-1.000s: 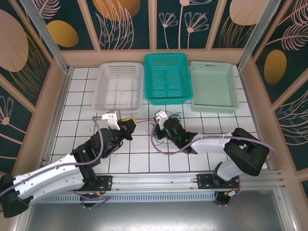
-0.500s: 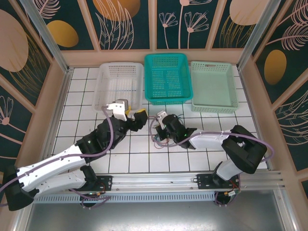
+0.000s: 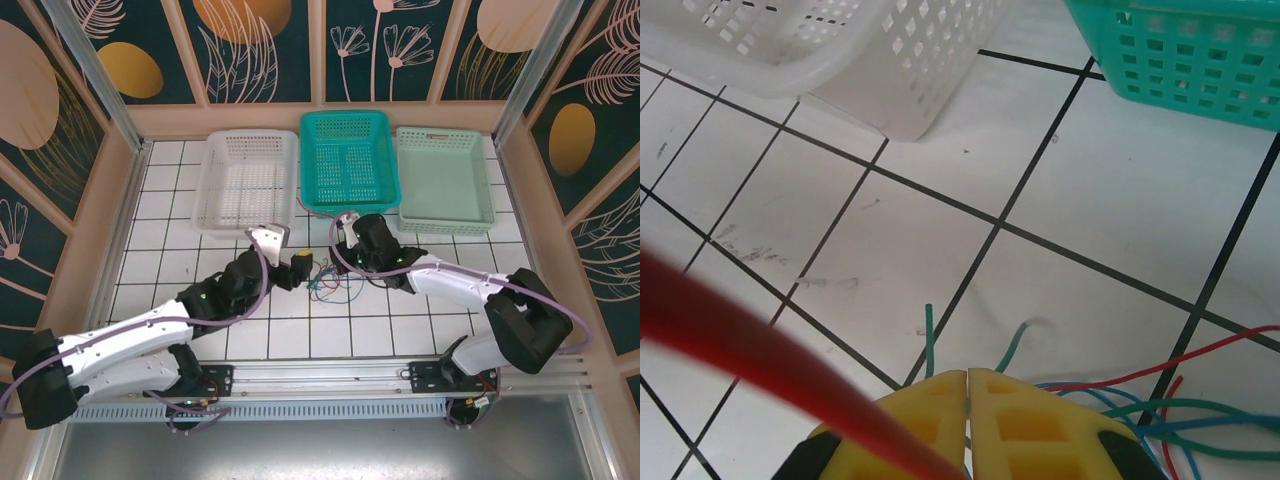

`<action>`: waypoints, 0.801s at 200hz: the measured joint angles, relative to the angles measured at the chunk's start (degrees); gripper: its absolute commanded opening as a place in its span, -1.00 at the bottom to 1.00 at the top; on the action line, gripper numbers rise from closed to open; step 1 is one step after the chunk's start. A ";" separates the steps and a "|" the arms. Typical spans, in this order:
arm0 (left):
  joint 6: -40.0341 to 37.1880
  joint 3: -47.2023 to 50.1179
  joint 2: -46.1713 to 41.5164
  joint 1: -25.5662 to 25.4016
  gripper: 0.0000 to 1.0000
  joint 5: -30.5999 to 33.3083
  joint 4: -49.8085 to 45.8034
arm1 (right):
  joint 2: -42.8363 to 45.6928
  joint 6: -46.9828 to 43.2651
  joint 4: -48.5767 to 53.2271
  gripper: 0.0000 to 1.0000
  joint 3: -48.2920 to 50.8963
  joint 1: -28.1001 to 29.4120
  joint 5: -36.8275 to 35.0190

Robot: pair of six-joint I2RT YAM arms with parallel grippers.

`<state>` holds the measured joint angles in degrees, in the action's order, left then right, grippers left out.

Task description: Untangle the cables

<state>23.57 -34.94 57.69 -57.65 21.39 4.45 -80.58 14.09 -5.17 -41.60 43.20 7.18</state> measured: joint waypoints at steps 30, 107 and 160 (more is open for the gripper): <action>0.02 1.68 3.69 0.00 0.39 -4.07 2.91 | 1.05 0.00 2.60 -1.00 -0.02 -0.15 -0.04; -2.03 0.48 16.65 0.00 0.06 -16.79 10.40 | 1.31 0.42 4.20 -1.00 -0.15 -0.96 0.00; -4.07 -0.70 20.15 0.00 0.06 -20.17 12.00 | 1.36 1.42 4.15 -1.00 -0.15 -1.55 0.48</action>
<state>19.51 -35.64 77.84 -57.65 1.21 16.45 -79.22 15.51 -1.02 -41.76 41.65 7.66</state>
